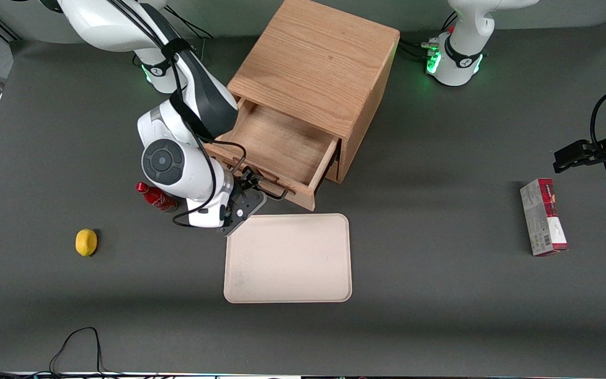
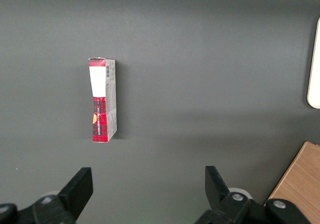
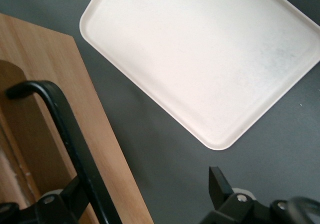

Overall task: Open upper drawer
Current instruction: 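Pull the upper drawer outward from the cabinet with the right gripper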

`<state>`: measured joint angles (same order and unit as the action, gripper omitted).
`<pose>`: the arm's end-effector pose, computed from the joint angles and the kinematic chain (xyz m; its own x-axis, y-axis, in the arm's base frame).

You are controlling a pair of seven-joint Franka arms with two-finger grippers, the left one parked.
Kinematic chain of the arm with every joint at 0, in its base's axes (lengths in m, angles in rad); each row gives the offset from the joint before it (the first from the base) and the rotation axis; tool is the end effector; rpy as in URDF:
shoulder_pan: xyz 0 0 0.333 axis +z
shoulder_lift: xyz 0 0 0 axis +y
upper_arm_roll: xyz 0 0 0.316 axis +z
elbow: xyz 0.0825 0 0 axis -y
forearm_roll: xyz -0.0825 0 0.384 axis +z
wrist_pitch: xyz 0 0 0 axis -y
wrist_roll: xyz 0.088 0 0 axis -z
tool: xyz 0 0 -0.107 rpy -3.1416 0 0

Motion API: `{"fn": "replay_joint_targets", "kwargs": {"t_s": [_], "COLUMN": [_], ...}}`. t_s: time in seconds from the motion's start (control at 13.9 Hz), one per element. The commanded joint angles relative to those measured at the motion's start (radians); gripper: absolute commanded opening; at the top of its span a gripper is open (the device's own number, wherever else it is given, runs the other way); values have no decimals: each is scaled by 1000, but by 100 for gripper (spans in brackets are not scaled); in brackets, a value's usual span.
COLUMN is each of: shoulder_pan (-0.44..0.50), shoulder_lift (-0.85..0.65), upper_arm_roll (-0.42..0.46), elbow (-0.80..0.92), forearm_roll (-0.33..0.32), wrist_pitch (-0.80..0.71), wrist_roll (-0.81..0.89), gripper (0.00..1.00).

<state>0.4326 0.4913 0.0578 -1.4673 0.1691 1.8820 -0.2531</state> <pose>0.6044 0.3298 0.3922 0.7753 0.6307 -0.0329 0.6136 -0.7646 -0.1972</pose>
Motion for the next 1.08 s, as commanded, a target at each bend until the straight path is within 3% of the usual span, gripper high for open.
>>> {"fn": "replay_joint_targets", "kwargs": {"t_s": [0.0, 1.01], "shoulder_pan": [-32, -101], "shoulder_lift": [32, 124], "upper_arm_roll": [-1, -1], "elbow": [36, 186], "forearm_roll": [-7, 1], "wrist_pitch": [-4, -4], "wrist_roll": [-21, -20], "gripper": [100, 100]}}
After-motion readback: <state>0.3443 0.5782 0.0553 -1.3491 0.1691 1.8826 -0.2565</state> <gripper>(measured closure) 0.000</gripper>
